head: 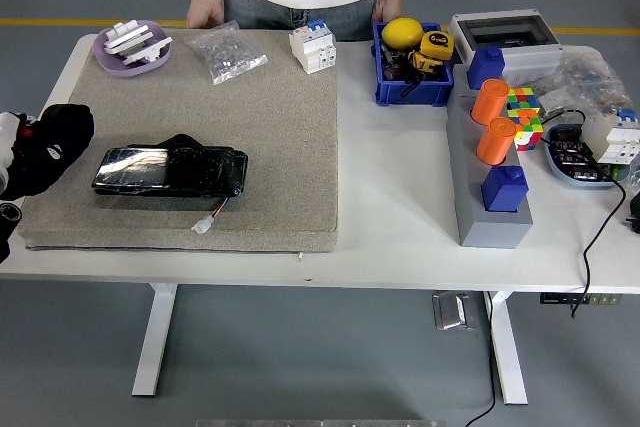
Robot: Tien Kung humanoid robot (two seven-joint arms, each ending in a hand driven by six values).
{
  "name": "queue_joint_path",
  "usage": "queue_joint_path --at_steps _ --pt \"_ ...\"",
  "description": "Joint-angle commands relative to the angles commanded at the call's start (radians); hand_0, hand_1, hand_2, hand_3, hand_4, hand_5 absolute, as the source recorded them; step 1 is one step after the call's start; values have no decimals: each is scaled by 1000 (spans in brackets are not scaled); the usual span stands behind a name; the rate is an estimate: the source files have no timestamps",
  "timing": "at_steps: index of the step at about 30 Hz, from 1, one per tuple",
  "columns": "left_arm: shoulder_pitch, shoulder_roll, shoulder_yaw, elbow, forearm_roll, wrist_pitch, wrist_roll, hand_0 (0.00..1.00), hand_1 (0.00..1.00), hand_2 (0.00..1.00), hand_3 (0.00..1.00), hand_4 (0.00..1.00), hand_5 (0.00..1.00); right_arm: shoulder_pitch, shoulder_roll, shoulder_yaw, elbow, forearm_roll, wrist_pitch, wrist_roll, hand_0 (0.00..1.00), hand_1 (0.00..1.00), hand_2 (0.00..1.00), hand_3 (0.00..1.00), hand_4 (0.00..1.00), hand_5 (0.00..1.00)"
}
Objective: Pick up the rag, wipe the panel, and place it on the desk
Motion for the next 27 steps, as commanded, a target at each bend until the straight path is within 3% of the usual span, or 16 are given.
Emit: queue_joint_path --at_steps 13,27 --pt "89 7 -61 -236 52 -26 126 237 316 533 458 215 2 0 -4 -7 -3 4 1 -2 759 721 718 646 967 483" --pt "111 -6 -79 -230 8 -2 103 244 317 533 462 218 2 1 -7 -15 -4 9 -1 -2 758 720 717 645 967 483"
